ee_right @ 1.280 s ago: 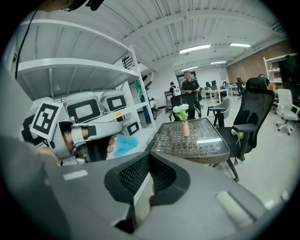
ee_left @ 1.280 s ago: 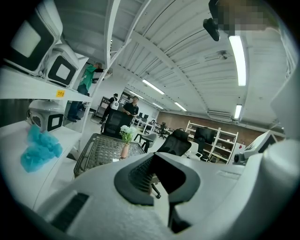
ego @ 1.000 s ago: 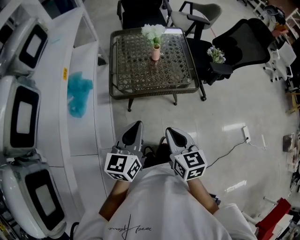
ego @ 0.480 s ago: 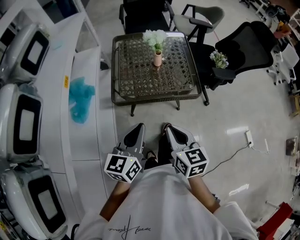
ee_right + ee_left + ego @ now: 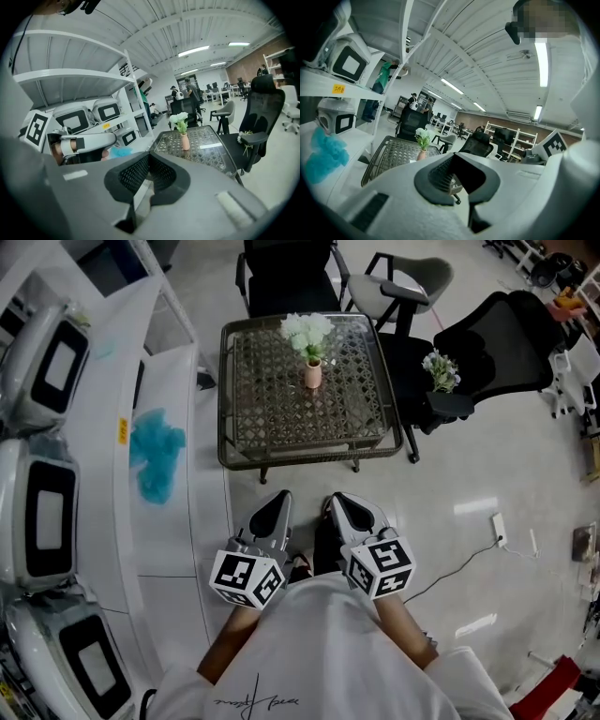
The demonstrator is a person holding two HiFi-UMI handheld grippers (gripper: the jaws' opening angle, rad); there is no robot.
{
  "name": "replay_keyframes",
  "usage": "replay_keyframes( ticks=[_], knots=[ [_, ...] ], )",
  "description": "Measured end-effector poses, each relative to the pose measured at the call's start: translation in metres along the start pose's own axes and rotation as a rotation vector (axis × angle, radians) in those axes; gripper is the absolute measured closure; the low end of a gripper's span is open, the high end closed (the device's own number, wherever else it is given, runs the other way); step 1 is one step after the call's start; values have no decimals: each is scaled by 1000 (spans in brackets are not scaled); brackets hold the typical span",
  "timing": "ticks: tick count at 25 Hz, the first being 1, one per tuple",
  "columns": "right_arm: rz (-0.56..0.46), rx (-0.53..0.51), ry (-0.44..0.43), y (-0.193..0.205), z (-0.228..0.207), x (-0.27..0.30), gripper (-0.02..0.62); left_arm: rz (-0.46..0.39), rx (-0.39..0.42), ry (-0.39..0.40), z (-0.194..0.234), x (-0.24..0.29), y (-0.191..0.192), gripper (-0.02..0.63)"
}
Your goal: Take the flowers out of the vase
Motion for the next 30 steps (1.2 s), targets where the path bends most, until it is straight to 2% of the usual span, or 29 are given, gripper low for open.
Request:
replay_keyframes(
  ticks=[20, 26, 30],
  knots=[
    [14, -9, -81, -66, -83, 79, 589, 1, -3, -53, 30, 119, -35, 601],
    [15, -3, -108, -79, -112, 92, 589, 6, 61, -69, 22, 156, -44, 601],
    [7, -15, -139, -88, -124, 98, 589, -7, 60, -81, 22, 173, -47, 601]
  ],
)
Point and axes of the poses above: the fingertips, and each gripper's own axes: x forward along the fingers, z to its left, y out of its underside, the point moved 5 cm from there along -x, backward along the fingers, and after that the axes turned 6 degrees about y, right-handed, at the moved point
